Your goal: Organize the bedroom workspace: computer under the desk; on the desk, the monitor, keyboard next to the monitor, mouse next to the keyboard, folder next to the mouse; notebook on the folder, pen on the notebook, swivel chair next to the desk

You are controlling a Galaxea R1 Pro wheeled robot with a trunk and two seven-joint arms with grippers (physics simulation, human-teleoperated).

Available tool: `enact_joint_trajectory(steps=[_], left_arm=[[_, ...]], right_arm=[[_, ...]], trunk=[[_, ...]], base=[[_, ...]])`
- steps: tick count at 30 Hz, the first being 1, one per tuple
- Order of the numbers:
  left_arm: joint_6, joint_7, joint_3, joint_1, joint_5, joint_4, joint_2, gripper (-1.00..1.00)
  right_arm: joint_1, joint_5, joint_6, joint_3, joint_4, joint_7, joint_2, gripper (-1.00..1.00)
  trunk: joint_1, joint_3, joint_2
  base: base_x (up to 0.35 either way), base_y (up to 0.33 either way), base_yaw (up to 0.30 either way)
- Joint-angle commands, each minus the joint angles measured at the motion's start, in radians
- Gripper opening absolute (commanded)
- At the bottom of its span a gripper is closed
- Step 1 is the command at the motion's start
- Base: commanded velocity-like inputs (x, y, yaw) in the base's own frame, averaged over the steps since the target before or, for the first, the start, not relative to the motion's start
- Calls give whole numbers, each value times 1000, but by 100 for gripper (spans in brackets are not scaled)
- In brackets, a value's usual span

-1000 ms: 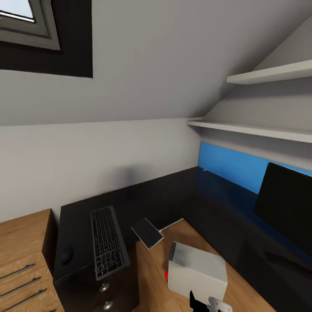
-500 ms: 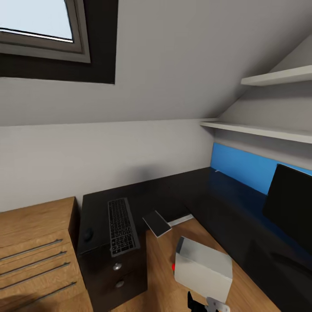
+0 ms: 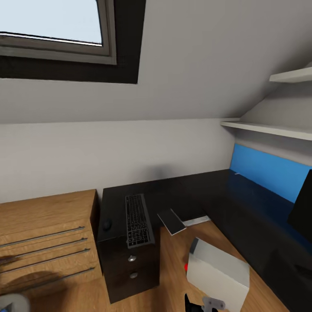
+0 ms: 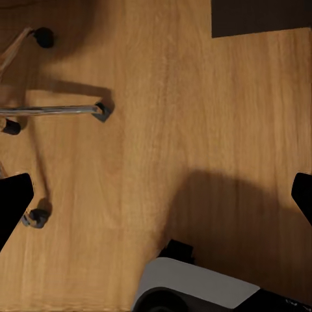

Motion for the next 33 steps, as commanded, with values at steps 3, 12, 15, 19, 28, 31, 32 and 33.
enact_joint_trajectory(steps=[3, 12, 15, 19, 28, 31, 32, 33], left_arm=[[-6, 6, -7, -1, 11, 1, 1, 100], [-5, 6, -8, -1, 11, 1, 1, 100], [-4, 6, -8, -1, 12, 1, 1, 100], [-4, 6, -8, -1, 12, 1, 1, 100], [-3, 6, -8, -1, 12, 1, 0, 100], [-3, 6, -8, -1, 12, 1, 0, 100], [-3, 6, -8, -1, 12, 1, 0, 100], [-3, 6, -8, -1, 12, 1, -1, 100]], right_arm=[[-1, -10, -3, 22, 1, -14, 0, 100], [-1, -8, -3, 48, 1, -24, 2, 100], [-1, -9, -3, 78, 1, -25, 3, 100], [-1, -9, -3, 86, 1, -25, 10, 100], [-1, -9, -3, 89, 1, -26, 15, 100], [-1, -9, -3, 89, 1, -26, 15, 100], [-1, -9, -3, 89, 1, -26, 15, 100], [-1, -9, -3, 89, 1, -26, 15, 100]], trunk=[[0, -3, -1], [0, -9, -1], [0, -10, -1], [0, -13, -1], [0, -18, -1], [0, -20, -1], [0, -21, -1], [0, -21, -1]], base=[[-224, -167, 277], [-130, -280, 277], [-263, -131, 277], [-313, -38, 277], [-332, -4, 277], [-337, -2, 277], [-337, -18, 277], [-327, -71, 277]])
